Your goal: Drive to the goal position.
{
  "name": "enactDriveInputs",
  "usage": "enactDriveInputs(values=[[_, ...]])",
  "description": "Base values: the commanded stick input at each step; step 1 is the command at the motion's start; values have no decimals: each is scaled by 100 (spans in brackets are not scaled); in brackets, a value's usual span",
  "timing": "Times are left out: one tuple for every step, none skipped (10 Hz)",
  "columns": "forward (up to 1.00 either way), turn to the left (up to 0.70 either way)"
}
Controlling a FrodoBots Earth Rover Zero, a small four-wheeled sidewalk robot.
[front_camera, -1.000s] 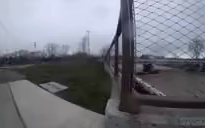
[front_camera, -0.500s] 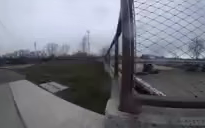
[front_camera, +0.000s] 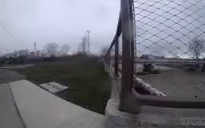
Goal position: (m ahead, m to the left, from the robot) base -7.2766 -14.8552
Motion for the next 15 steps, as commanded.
enactDriveInputs(values=[[4,0],[4,0],[4,0],[4,0],[4,0],[4,0],[4,0],[4,0],[4,0],[4,0],[4,0],[4,0],[4,0],[4,0],[4,0]])
